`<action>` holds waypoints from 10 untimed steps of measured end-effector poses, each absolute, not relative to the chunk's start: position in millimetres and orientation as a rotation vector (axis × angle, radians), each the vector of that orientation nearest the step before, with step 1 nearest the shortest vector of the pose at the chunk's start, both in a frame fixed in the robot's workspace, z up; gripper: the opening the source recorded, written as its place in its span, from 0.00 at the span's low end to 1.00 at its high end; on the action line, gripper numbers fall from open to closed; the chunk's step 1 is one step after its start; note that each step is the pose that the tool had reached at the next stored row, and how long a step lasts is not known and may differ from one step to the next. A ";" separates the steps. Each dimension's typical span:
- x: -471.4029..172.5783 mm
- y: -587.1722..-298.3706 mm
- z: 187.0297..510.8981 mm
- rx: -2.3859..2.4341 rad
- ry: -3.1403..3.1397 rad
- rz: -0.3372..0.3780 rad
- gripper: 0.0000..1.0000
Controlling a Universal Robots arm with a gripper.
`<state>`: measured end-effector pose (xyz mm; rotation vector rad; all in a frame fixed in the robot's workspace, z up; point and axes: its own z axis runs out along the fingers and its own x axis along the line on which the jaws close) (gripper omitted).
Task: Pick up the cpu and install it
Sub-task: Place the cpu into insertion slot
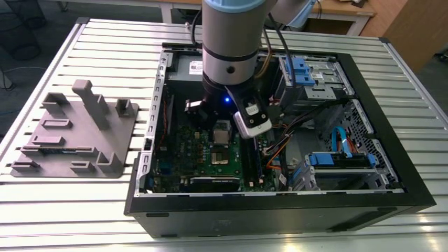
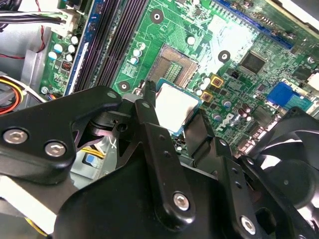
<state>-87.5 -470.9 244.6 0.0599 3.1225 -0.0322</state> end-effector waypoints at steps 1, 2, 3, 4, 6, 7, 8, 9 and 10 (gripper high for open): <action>-87.5 -470.9 244.1 0.060 3.122 -0.032 0.47; -87.5 -471.0 243.6 0.060 3.123 -0.032 0.47; -87.5 -471.0 243.1 0.060 3.123 -0.032 0.47; -87.5 -471.0 242.8 0.060 3.123 -0.032 0.47; -87.5 -470.9 242.7 0.060 3.123 -0.032 0.47; -87.5 -470.9 242.5 0.060 3.123 -0.032 0.47; -87.5 -470.9 242.5 0.060 3.123 -0.032 0.47; -87.5 -470.9 242.5 0.060 3.123 -0.032 0.47; -87.5 -470.9 242.1 0.060 3.122 -0.032 0.47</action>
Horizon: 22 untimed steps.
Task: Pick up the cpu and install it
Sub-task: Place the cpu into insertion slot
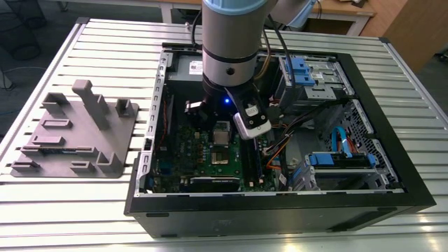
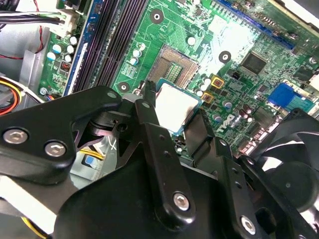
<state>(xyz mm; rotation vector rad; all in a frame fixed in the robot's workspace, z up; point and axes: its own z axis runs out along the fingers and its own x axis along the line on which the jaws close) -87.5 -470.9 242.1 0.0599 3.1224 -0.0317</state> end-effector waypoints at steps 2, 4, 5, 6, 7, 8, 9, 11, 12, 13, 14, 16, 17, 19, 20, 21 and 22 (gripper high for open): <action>-87.5 -470.9 240.9 0.060 3.122 -0.032 0.47; -87.5 -471.0 240.8 0.060 3.123 -0.032 0.47; -87.5 -471.0 240.8 0.060 3.123 -0.032 0.47; -87.5 -471.0 240.8 0.060 3.123 -0.032 0.47; -87.5 -470.9 240.7 0.060 3.123 -0.032 0.47; -87.5 -470.5 240.5 0.060 3.122 -0.032 0.47; -87.6 -469.9 240.4 0.060 3.122 -0.032 0.47; -87.5 -469.1 240.1 0.060 3.122 -0.032 0.47; -87.5 -468.9 239.6 0.060 3.122 -0.032 0.47; -87.5 -468.6 238.8 0.060 3.122 -0.032 0.47; -87.5 -468.4 237.6 0.060 3.122 -0.032 0.47; -87.5 -467.8 234.4 0.060 3.123 -0.032 0.47; -87.5 -467.8 232.8 0.060 3.123 -0.032 0.47; -87.5 -467.8 229.9 0.060 3.122 -0.032 0.47; -87.2 -467.8 228.7 0.060 3.123 -0.032 0.47; -86.9 -467.9 227.5 0.060 3.123 -0.032 0.47; -86.4 -468.5 226.7 0.060 3.123 -0.032 0.47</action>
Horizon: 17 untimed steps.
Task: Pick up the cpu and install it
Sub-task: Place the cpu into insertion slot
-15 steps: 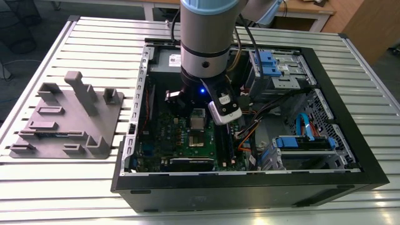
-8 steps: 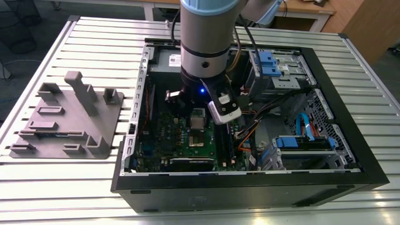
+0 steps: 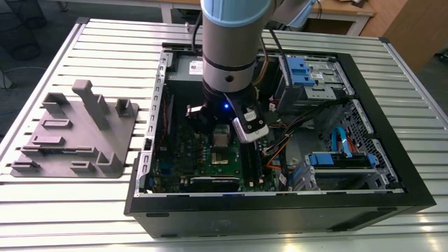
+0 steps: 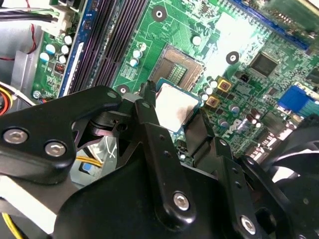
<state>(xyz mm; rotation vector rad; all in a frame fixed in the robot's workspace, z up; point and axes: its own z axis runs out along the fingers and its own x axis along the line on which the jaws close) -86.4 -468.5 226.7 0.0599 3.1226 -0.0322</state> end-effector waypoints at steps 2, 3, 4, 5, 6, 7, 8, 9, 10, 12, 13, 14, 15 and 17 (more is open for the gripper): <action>-85.3 -470.8 225.2 0.060 3.123 -0.032 0.47; -85.0 -472.6 224.5 0.060 3.122 -0.032 0.47; -84.7 -474.4 223.8 0.060 3.122 -0.032 0.47; -84.7 -475.6 222.6 0.060 3.123 -0.032 0.47; -84.7 -475.9 220.7 0.060 3.123 -0.032 0.47; -84.8 -476.1 219.0 0.060 3.123 -0.032 0.47; -84.7 -476.3 217.1 0.060 3.123 -0.032 0.47; -84.6 -476.6 215.2 0.060 3.122 -0.032 0.47; -84.6 -477.6 213.7 0.060 3.123 -0.032 0.47; -84.7 -479.9 210.8 0.059 3.123 -0.032 0.47; -84.7 -480.7 209.7 0.058 3.123 -0.032 0.47; -84.7 -481.4 208.7 0.057 3.123 -0.032 0.47; -84.7 -481.6 207.9 0.057 3.123 -0.032 0.47; -84.6 -482.9 206.5 0.055 3.123 -0.032 0.47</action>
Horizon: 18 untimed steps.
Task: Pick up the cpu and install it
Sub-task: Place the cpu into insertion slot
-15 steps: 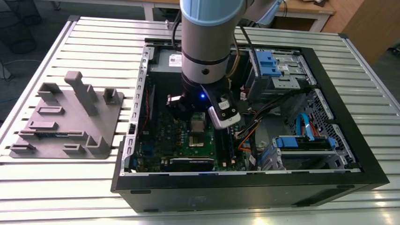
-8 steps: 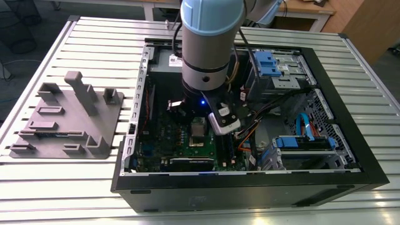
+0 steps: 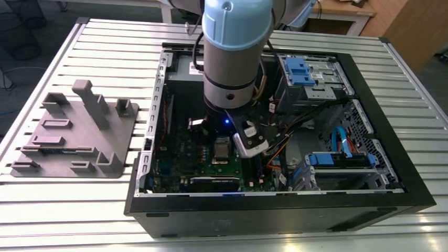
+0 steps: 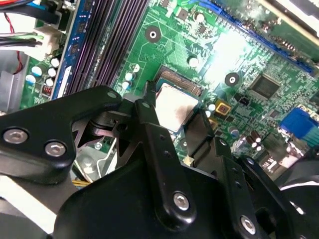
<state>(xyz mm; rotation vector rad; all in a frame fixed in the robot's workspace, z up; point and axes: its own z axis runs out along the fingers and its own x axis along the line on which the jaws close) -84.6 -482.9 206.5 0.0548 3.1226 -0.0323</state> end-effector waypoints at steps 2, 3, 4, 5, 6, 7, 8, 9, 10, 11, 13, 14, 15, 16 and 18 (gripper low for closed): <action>-84.7 -484.2 204.0 0.054 3.123 -0.032 0.47; -84.7 -484.7 203.0 0.053 3.123 -0.032 0.47; -84.7 -485.1 202.0 0.053 3.123 -0.032 0.47; -84.7 -485.2 201.1 0.052 3.122 -0.032 0.47; -84.7 -485.2 200.6 0.052 3.123 -0.032 0.47; -84.7 -485.2 199.9 0.051 3.123 -0.032 0.47; -84.7 -485.2 198.9 0.051 3.123 -0.032 0.47; -84.9 -485.2 197.6 0.051 3.123 -0.032 0.47; -85.2 -485.2 196.5 0.051 3.123 -0.032 0.47; -85.6 -485.3 195.9 0.051 3.123 -0.032 0.47; -86.0 -485.2 194.7 0.051 3.123 -0.032 0.47; -86.0 -485.2 194.2 0.051 3.123 -0.032 0.47; -86.0 -485.2 193.6 0.051 3.123 -0.032 0.47; -86.0 -485.2 192.8 0.051 3.123 -0.032 0.47; -86.0 -485.3 192.1 0.051 3.123 -0.032 0.47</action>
